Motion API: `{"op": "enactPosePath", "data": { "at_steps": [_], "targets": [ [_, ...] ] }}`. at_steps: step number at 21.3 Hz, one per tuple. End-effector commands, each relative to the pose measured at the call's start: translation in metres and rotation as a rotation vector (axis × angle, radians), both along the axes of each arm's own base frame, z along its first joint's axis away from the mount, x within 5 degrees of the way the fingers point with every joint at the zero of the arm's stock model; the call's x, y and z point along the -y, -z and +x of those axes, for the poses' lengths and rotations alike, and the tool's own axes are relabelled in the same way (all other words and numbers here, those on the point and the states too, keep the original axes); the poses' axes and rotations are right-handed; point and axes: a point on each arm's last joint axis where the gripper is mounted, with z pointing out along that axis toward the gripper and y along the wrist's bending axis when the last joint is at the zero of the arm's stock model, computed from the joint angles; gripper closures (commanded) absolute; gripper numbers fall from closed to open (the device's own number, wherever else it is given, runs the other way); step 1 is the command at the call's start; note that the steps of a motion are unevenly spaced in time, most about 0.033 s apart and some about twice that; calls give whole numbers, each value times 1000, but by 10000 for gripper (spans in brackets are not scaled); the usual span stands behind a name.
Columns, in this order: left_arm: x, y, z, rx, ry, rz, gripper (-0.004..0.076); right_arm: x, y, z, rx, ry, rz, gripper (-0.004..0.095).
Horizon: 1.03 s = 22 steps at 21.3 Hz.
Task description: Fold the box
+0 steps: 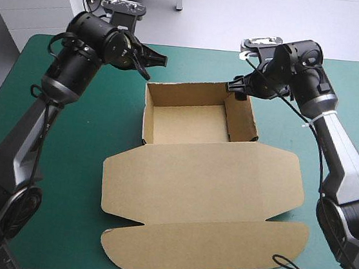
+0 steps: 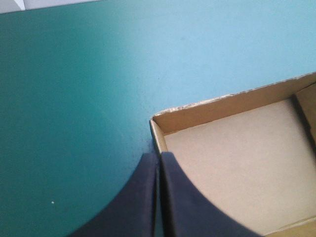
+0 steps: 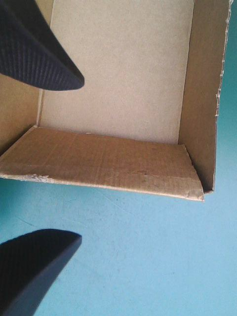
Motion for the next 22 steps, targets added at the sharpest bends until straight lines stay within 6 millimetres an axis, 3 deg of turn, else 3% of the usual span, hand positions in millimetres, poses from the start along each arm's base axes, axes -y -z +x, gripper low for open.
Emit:
{"op": "enactPosePath", "data": {
  "at_steps": [1,4,6,10,14,17,22],
  "targets": [
    [-25,-56,-48,123,-7,-54,724,8,-25,-15,65,7,8,212],
    [-46,-88,-89,219,19,-71,724,8,-12,-14,23,4,-15,212],
    [-60,-97,-114,247,25,-77,724,8,-6,-14,4,5,-25,212],
    [-85,-94,-162,286,51,-62,724,9,10,-9,-33,9,-70,215],
    [-103,-67,-203,271,93,-65,724,4,35,4,-93,4,-84,215],
    [-119,-29,-235,266,114,-63,724,0,53,13,-137,1,-93,215],
    [-135,5,-274,352,146,-130,724,-3,67,19,-168,0,-102,215]
  ]
}}
